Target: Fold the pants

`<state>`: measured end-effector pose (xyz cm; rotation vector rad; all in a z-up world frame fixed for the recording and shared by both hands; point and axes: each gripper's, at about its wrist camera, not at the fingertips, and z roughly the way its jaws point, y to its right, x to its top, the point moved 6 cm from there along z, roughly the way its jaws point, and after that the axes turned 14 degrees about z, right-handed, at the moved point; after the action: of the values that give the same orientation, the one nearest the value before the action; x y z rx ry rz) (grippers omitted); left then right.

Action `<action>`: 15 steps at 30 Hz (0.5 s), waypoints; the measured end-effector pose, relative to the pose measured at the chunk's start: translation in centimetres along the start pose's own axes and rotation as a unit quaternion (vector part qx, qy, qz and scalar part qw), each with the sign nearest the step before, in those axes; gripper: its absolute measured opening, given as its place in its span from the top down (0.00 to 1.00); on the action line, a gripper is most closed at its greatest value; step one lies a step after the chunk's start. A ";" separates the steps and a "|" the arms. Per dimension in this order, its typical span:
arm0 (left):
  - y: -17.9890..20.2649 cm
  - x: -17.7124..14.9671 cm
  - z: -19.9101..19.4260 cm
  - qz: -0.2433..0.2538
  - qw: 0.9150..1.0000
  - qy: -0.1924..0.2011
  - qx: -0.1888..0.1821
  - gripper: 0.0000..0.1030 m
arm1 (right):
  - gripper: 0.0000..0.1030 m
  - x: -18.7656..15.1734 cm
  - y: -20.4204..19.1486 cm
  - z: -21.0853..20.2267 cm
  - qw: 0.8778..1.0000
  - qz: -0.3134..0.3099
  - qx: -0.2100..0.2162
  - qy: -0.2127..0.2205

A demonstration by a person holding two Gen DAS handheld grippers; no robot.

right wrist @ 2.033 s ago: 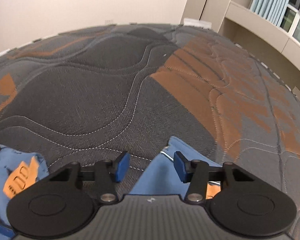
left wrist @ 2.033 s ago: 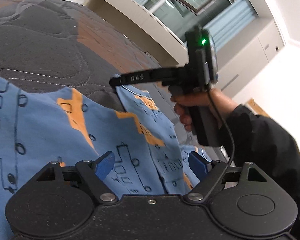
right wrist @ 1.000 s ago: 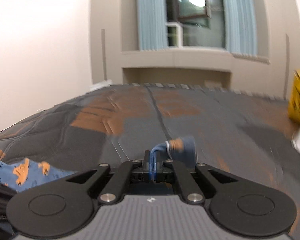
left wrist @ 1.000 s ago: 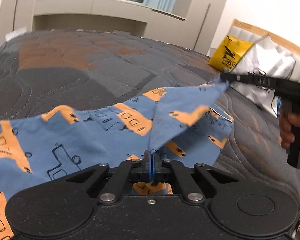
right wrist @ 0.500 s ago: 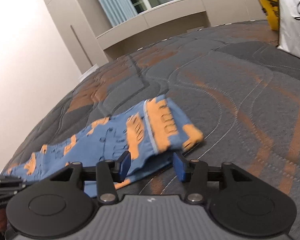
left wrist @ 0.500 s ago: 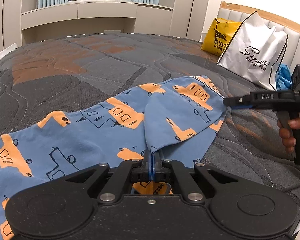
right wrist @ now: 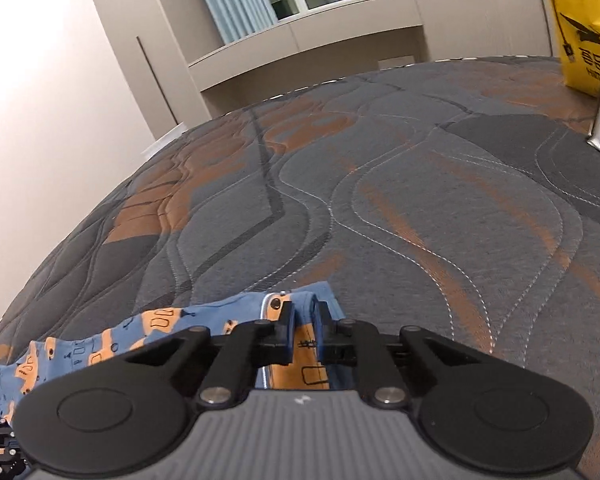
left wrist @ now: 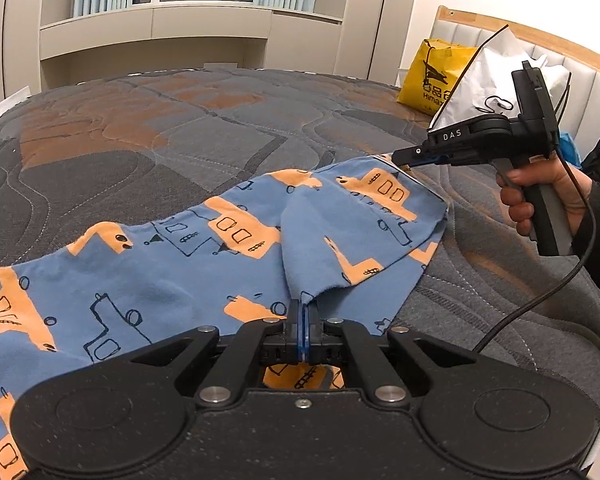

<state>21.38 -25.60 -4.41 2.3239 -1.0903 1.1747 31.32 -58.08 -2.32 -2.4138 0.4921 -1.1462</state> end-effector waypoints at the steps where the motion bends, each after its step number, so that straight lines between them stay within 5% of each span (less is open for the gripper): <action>1: 0.0 0.0 -0.1 -0.001 1.000 0.001 -0.001 1.00 | 0.93 0.1 -0.2 -0.2 1.000 -0.007 -0.001 0.005; 9: 1.5 0.5 -1.3 0.016 0.999 0.018 -0.034 1.00 | 0.96 1.7 -2.9 -3.6 0.988 -0.115 -0.049 0.089; 15: 2.1 -0.5 -0.2 0.041 0.998 -0.010 -0.040 1.00 | 0.95 0.3 -2.2 -0.9 0.984 -0.151 -0.091 0.038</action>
<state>19.51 -26.61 -4.85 2.2536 -1.2265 1.1178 31.08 -56.56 -0.56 -2.6787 0.2692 -1.3768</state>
